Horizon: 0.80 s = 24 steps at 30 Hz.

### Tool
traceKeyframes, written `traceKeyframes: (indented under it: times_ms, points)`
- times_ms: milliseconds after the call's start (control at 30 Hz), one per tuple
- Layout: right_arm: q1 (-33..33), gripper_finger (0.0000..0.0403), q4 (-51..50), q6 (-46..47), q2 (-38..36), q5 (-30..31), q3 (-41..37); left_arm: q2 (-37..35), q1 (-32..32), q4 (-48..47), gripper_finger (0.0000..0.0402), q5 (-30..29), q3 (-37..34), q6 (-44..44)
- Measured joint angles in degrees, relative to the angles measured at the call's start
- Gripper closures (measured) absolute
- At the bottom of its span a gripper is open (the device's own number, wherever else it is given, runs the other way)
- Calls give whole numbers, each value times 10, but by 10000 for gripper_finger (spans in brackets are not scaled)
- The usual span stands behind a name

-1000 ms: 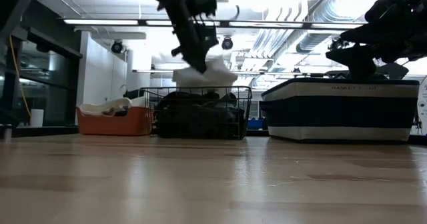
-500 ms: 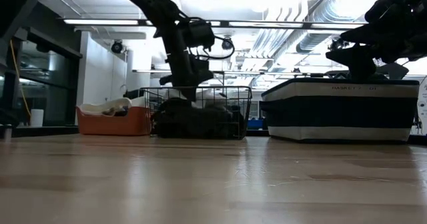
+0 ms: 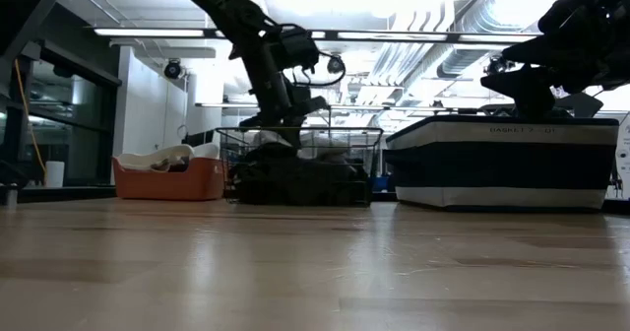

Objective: Pick & Place Cloths
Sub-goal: Put the white boxer into the gold wire basket, then return to Home Position

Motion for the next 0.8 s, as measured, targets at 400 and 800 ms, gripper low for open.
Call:
traceKeyframes:
  times_ms: [400,800]
  points:
    - [0,144,0,0,0,0,0,-55,-3,8,209,-78,9,16]
    - [0,144,0,0,0,0,0,-120,-53,58,95,-101,9,95]
